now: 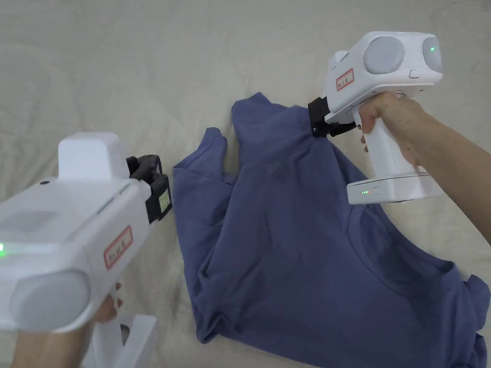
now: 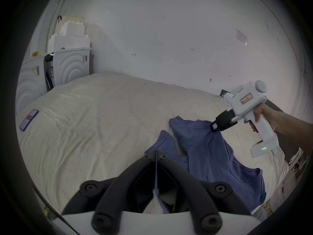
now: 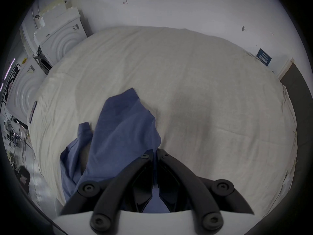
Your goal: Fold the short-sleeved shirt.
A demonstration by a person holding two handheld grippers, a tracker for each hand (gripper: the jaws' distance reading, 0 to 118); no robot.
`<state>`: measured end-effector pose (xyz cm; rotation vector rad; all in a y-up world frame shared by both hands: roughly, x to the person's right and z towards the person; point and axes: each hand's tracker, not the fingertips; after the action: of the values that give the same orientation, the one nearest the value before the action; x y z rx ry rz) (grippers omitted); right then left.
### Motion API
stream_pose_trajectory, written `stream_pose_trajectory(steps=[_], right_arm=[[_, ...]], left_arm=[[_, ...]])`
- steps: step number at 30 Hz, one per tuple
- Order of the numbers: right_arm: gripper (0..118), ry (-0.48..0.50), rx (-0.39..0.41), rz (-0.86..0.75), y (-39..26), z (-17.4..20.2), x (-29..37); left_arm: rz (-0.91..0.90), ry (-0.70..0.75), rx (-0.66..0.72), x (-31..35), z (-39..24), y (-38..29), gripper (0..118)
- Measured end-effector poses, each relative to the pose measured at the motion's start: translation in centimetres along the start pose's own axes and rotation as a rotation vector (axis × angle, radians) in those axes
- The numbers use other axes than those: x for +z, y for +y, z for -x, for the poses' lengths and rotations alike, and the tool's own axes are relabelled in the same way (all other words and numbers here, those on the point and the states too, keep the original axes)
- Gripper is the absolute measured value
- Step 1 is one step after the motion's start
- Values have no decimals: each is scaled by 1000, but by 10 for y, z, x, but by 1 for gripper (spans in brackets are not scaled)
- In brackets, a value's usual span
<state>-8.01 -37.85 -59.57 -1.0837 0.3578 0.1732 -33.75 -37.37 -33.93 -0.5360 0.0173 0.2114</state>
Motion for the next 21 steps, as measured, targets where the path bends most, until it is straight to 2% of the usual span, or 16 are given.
stream_pose_trajectory(steps=[2,4,6,9,16,21], right_arm=[[2,7,-6,-17,-2,-4,9],[2,6,-17,-30,-5,-5,17],[2,5,-13,-40,-8,-3,22],[2,3,2,-54,-13,-1,29],[2,17,15,-75,-20,1,43],[2,27,17,-81,-26,-1,46]], left_arm=[[43,-16,-7,-14,2,12,42],[96,-42,-1,-28,2,24,90],[149,-60,-6,-44,3,35,116],[204,-66,-68,-66,-1,47,118],[508,-30,5,-144,4,76,118],[593,24,-51,-192,-7,82,118]])
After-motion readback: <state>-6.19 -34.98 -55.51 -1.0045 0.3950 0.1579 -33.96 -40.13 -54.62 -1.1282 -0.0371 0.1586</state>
